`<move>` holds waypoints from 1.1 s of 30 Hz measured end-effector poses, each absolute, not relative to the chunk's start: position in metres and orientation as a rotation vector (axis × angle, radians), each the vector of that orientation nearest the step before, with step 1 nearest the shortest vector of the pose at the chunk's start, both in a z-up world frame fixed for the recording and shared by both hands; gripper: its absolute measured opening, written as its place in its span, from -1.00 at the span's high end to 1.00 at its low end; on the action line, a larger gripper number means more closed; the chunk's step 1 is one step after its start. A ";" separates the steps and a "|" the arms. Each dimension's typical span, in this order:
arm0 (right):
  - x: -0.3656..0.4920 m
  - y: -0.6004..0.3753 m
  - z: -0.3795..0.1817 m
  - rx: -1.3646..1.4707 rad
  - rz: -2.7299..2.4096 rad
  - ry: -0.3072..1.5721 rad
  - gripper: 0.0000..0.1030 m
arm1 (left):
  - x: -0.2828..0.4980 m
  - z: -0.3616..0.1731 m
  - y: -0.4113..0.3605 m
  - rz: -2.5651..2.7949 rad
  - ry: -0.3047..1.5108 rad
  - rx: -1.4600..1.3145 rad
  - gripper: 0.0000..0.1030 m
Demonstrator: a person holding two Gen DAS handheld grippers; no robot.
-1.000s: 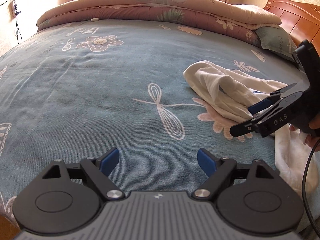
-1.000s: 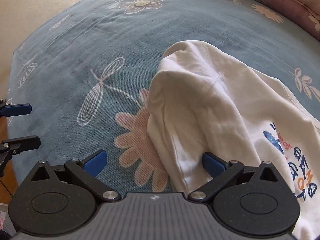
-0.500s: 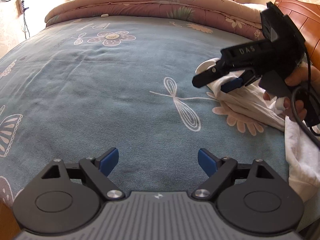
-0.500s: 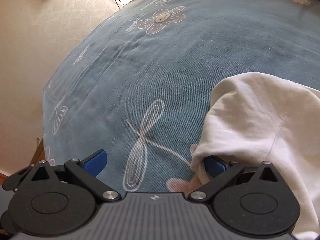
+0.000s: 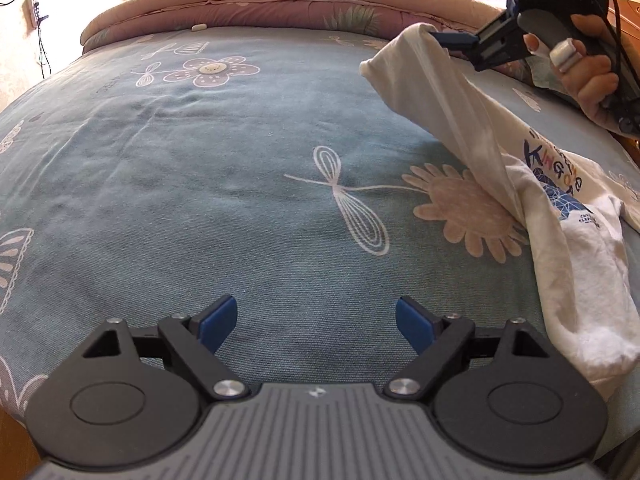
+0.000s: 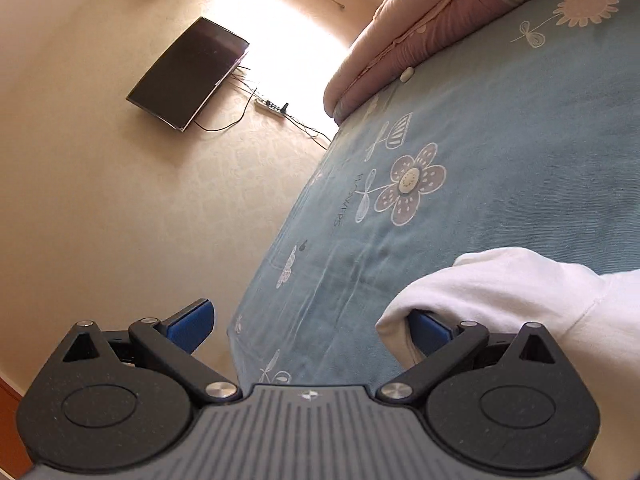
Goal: Fold clothes
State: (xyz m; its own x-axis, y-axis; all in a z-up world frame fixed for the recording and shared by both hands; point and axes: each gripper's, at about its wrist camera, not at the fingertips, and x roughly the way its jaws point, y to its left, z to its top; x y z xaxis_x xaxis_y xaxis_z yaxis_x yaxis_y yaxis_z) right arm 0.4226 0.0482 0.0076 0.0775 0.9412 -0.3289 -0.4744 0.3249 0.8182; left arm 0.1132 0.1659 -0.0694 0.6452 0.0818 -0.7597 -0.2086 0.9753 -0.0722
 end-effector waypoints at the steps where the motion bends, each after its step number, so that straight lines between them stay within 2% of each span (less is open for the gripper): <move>1: 0.421 0.041 0.004 0.570 1.136 1.006 -1.00 | 0.114 -0.070 0.165 0.163 0.856 -0.158 -0.68; 8: 0.380 0.010 -0.046 0.401 1.072 1.192 -1.00 | 0.119 -0.071 0.156 0.136 0.865 -0.148 -0.68; 12: 0.347 0.005 -0.061 0.212 1.046 1.244 -1.00 | 0.122 -0.071 0.151 0.120 0.870 -0.139 -0.68; 22: 0.281 -0.018 -0.058 -0.516 0.745 1.023 -1.00 | 0.140 -0.069 0.138 0.022 0.863 -0.174 -0.68; 30: 0.220 -0.051 -0.035 -0.381 0.723 0.916 -1.00 | 0.186 -0.076 0.131 -0.145 0.787 -0.433 -0.61; 31: 0.214 -0.054 -0.035 -0.341 0.712 0.919 -1.00 | 0.193 -0.082 0.132 -0.162 0.785 -0.490 -0.52; 33: 0.203 -0.064 -0.036 -0.254 0.693 0.934 -1.00 | 0.208 -0.099 0.137 -0.173 0.791 -0.612 -0.20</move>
